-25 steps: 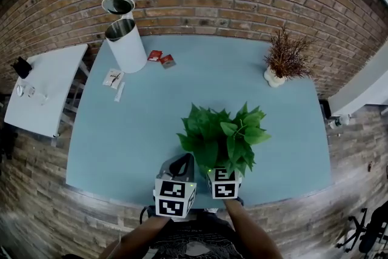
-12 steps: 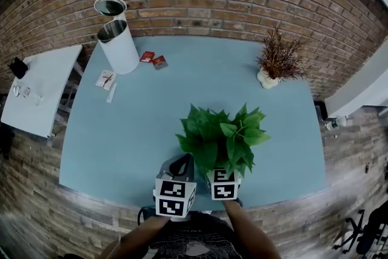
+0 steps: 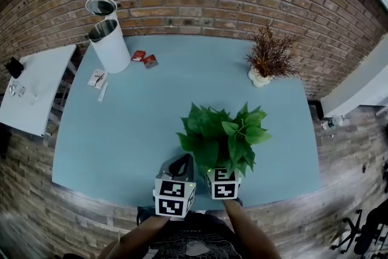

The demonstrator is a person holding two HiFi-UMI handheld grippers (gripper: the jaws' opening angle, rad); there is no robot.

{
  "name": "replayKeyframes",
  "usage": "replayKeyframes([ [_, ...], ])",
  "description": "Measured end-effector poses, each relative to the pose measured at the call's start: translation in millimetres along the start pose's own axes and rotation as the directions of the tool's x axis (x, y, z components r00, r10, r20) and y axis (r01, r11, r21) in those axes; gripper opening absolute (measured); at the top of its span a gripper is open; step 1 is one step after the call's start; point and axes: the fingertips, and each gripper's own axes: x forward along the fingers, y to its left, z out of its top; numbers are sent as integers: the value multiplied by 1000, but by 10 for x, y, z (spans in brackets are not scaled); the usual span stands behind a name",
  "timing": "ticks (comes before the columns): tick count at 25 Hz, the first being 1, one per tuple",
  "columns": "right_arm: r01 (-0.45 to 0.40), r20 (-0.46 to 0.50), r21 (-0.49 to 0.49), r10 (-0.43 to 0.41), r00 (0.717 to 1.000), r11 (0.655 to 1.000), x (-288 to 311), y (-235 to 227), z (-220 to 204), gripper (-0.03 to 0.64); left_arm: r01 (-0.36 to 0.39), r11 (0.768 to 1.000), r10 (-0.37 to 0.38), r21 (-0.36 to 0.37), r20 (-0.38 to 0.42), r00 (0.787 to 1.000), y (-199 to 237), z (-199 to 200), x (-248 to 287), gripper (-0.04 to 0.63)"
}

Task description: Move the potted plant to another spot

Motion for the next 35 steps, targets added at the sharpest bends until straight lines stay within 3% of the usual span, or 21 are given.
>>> replayKeyframes([
  [19,-25,0,1,25,1000,1000,-259,-634,-81,471,-5,1000,5,12,-4,1000,-705,64,260,3],
  [35,-33,16,-2,33,999,999,-272,-810,-116,472,-3,1000,3,29,-4,1000,-883,99,387,3],
])
